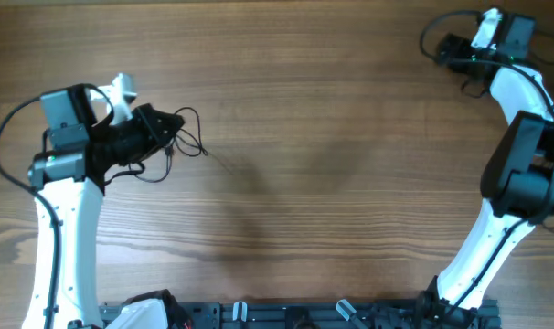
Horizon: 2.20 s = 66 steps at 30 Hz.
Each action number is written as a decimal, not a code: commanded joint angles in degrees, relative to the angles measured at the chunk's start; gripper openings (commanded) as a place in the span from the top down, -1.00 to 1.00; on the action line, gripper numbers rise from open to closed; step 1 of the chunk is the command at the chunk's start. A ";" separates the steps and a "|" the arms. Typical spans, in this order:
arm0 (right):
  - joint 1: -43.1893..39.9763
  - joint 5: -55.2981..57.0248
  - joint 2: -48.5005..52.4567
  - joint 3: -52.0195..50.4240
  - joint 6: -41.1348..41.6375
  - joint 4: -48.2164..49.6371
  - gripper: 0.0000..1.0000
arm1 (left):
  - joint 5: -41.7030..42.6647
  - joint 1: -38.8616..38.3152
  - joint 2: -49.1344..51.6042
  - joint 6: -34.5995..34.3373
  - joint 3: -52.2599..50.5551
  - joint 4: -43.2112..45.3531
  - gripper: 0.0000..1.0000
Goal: Untangle cables
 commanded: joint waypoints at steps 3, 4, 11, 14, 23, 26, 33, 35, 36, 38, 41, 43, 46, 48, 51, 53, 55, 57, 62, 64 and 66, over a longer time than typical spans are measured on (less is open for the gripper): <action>0.07 -4.31 -7.32 0.68 26.64 -22.95 -0.99 | -0.35 -10.86 -0.13 -1.18 0.22 6.12 0.92; 0.09 -8.04 -7.32 0.68 26.18 -26.95 -0.99 | -0.35 -12.85 -0.07 -1.18 0.22 8.11 0.92; 3.43 -14.80 -7.50 -0.13 10.67 -39.43 -0.99 | -0.39 -26.32 3.87 -12.59 0.22 31.87 0.92; 3.80 -15.69 -8.33 -0.13 9.81 -40.68 -0.99 | -0.83 -29.42 6.54 -29.97 0.22 51.82 0.92; 4.87 -15.56 -17.09 -0.13 2.29 -43.12 -0.99 | -5.35 -27.32 7.74 -36.96 0.22 45.00 0.92; 6.23 -15.96 -17.33 -0.13 2.49 -43.93 -0.99 | -15.89 -25.75 7.87 -33.51 0.22 27.43 0.91; 15.13 -16.28 -17.27 -1.40 2.36 -41.29 -0.99 | -33.07 -24.83 8.87 -33.55 0.22 1.62 -0.34; 18.80 -15.65 -17.14 -1.66 2.49 -39.65 -1.00 | -33.11 -24.87 8.87 -33.55 0.22 0.22 -0.71; 20.04 -14.93 -17.03 -1.66 2.62 -39.28 -0.99 | -33.14 -24.87 8.87 -33.53 0.22 0.11 -0.88; 23.23 -11.13 -16.76 -1.66 6.80 -38.86 -0.99 | -33.59 -24.85 8.87 -33.55 0.22 0.11 -1.00; 26.82 -2.12 -16.55 -1.66 22.16 -41.77 -0.99 | -36.57 -24.85 8.87 -33.55 0.22 0.04 -1.00; 28.72 -0.83 -16.46 -1.66 29.88 -44.50 -0.99 | -37.88 -24.85 8.87 -33.55 0.22 0.04 -1.00; 32.28 -0.70 -16.20 -1.66 32.50 -47.56 -1.00 | -38.05 -24.85 8.87 -33.55 0.22 0.04 -1.00; 34.29 -0.39 -16.17 -2.40 33.00 -49.00 -1.00 | -38.10 -24.85 8.87 -33.55 0.22 0.04 -1.00; 37.88 -0.35 -16.17 -6.54 40.24 -50.27 -1.00 | -41.62 -24.85 8.87 -33.53 0.22 -0.26 -1.00; 39.15 -0.37 -16.17 -10.36 45.55 -49.11 -0.99 | -44.39 -24.85 8.87 -33.53 0.22 -0.72 -1.00; 39.80 -0.37 -16.17 -14.62 48.39 -45.94 -0.99 | -46.69 -24.85 8.87 -33.55 0.22 -1.70 -1.00; 39.89 -0.85 -16.17 -20.70 49.66 -40.79 -0.99 | -47.10 -24.85 8.87 -33.55 0.22 -2.62 -1.00; 39.95 -3.52 -16.17 -30.80 50.53 -29.90 -0.97 | -47.06 -24.85 8.87 -33.55 0.22 -3.63 -1.00; 40.17 -4.96 -16.17 -33.20 50.53 -26.16 -0.59 | -47.04 -24.85 8.87 -33.55 0.22 -3.63 -1.00; 40.19 -4.57 -16.17 -34.69 50.49 -22.84 0.04 | -47.04 -24.85 8.87 -33.55 0.22 -3.63 -1.00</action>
